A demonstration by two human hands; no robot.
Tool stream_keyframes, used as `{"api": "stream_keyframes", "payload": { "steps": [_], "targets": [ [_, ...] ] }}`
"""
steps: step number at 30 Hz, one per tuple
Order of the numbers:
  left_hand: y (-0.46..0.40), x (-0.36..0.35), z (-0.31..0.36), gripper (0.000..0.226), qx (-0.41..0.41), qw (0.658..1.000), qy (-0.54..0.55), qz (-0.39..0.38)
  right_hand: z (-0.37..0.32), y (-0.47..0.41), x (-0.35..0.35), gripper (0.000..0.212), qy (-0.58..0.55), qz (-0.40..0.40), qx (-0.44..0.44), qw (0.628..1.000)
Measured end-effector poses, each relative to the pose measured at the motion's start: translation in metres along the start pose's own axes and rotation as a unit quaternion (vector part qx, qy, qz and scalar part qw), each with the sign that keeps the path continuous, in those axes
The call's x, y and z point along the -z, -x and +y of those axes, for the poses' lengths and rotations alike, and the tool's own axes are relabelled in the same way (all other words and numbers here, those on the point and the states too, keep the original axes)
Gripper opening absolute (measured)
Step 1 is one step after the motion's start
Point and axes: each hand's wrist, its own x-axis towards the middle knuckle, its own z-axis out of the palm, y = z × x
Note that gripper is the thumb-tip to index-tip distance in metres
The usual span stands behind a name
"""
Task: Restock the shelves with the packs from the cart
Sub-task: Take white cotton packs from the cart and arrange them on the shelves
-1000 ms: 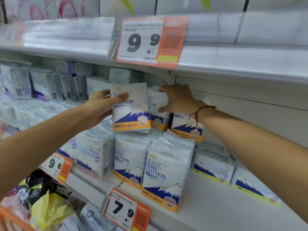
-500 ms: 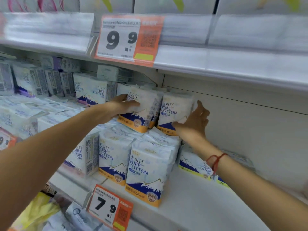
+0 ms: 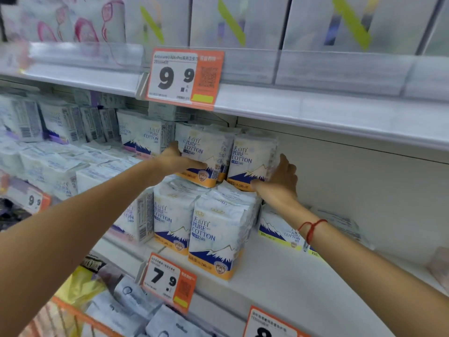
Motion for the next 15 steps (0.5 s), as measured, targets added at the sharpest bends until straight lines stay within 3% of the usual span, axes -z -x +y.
{"api": "stream_keyframes", "payload": {
  "steps": [5,8,15],
  "targets": [
    [0.052,0.028,0.001,0.061,-0.016,0.999,0.022,0.018,-0.001,0.053,-0.001,0.044,-0.039,0.038,0.138,0.989],
    [0.104,0.051,-0.01,0.04,-0.016,0.999,0.026,-0.02,-0.014,0.101,-0.008,0.02,-0.095,-0.059,0.185,0.976],
    [0.223,0.108,-0.086,0.012,0.014,0.998,-0.022,-0.059,-0.032,0.217,-0.044,0.016,-0.115,-0.334,0.215,0.91]
  ]
}}
